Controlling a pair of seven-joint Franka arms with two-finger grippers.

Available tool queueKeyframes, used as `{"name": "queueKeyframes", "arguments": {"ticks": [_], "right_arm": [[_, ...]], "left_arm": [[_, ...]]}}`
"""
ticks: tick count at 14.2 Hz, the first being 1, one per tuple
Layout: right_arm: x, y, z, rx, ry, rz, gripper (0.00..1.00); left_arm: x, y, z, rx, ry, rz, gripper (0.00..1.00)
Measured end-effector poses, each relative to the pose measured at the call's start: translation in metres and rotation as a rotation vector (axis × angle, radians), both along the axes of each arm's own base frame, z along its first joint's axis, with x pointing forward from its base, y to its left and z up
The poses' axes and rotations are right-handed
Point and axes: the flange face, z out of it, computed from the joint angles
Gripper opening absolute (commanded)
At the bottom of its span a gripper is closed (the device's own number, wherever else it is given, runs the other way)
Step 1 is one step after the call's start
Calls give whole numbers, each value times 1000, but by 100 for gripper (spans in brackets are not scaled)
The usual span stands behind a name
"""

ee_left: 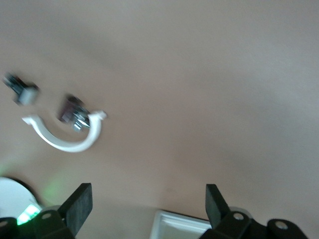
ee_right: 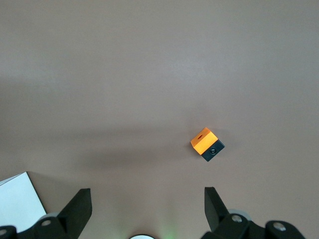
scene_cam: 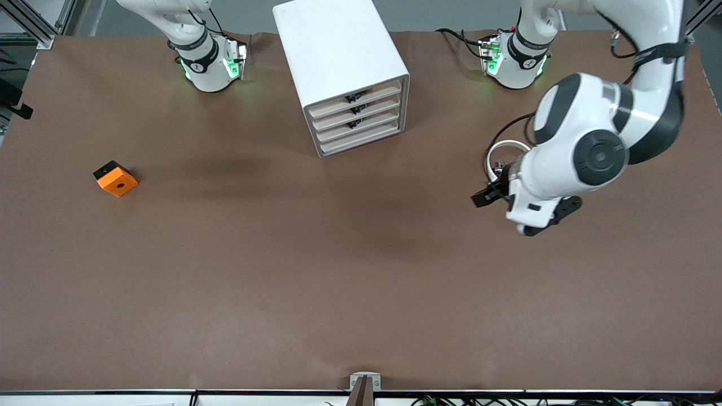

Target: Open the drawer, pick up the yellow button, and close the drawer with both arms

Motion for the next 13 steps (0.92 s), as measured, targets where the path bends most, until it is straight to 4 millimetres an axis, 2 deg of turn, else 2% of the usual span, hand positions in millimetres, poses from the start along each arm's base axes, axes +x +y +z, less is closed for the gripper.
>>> {"name": "queueKeyframes", "arguments": {"ticks": [2, 4, 7, 10, 11, 13], "right_arm": [[12, -5, -21, 3, 40, -8, 100], [30, -9, -47, 2, 68, -11, 100], [47, -14, -69, -8, 74, -16, 100], [59, -25, -93, -11, 99, -32, 100], [60, -27, -97, -12, 105, -34, 100], [62, -26, -102, -15, 114, -32, 100]], "left_arm": [[2, -24, -11, -48, 49, 92, 100], [4, -40, -21, -121, 115, 191, 100], [5, -53, -35, -201, 210, 295, 100], [4, -63, -49, -203, 287, 399, 100], [3, -66, -58, -180, 322, 452, 100], [2, -69, -91, -98, 408, 561, 100]]}}
